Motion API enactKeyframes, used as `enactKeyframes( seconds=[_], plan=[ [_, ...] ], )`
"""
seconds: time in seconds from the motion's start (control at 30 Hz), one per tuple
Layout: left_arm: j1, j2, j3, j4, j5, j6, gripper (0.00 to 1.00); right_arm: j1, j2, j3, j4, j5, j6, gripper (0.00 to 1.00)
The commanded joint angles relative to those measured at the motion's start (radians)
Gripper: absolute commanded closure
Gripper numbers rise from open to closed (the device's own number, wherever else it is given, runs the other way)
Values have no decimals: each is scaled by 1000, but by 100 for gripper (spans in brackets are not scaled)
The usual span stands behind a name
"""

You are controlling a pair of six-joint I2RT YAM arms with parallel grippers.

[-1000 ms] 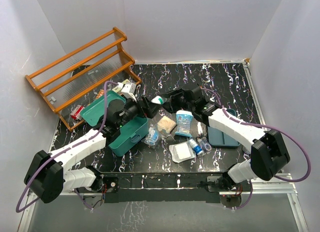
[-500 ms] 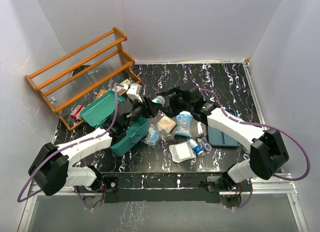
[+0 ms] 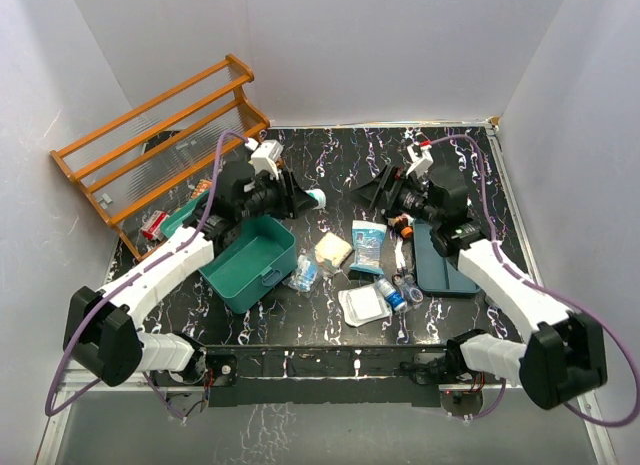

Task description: Organize the medicine kit

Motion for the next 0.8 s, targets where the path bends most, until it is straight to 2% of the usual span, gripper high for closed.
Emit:
enactKeyframes(
  seconds=[0.0,0.1,0.33,0.53,0.67,0.77],
  plan=[
    [26,-9,151,-243,231,-36,66,19,-116,-30,137,-264,-529,6],
    [26,3,203,-303,313,-91,66,33,-140,-35,123,-305,-639,6],
    [27,4,221,-271,469,-210,66,109,-118,24,23,-344,-870,6],
    [28,14,245,-259,532,-257,64,159,-58,85,-57,-338,-990,18],
    [27,22,254,-287,544,-258,63,176,-30,103,-62,-335,-1014,25],
    [27,26,252,-288,550,-268,63,190,-16,104,-35,-337,-1016,26]
  ],
)
